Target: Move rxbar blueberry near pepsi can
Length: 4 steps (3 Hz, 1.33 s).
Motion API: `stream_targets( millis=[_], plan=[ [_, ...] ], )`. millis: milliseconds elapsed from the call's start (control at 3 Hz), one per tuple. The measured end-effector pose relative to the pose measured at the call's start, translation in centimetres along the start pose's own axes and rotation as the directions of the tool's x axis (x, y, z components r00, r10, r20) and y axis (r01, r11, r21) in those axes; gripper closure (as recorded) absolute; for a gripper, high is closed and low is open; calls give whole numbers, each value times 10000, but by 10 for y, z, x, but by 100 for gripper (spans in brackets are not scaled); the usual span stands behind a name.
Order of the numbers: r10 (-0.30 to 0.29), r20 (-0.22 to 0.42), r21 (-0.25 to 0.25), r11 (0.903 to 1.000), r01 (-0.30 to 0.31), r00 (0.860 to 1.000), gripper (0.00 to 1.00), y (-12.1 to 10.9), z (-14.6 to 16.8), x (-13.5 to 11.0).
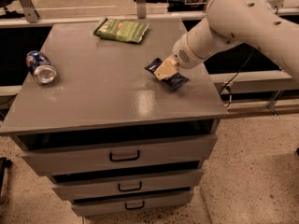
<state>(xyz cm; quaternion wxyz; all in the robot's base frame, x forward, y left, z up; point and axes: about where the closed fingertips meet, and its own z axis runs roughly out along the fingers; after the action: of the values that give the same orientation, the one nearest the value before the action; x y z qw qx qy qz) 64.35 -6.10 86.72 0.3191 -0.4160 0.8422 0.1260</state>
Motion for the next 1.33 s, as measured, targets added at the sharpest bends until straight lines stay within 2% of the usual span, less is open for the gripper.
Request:
stream_targets(
  millis=[333,1000,1333],
  plan=[
    [-346,322,150,9993,341,9989,100,-6,-43,-30],
    [-504,353,51,9987,502,9981,100,-4,-38,-37],
    [-1255,520,-368,9912,1275,9907,100,12,-21,-65]
  ],
)
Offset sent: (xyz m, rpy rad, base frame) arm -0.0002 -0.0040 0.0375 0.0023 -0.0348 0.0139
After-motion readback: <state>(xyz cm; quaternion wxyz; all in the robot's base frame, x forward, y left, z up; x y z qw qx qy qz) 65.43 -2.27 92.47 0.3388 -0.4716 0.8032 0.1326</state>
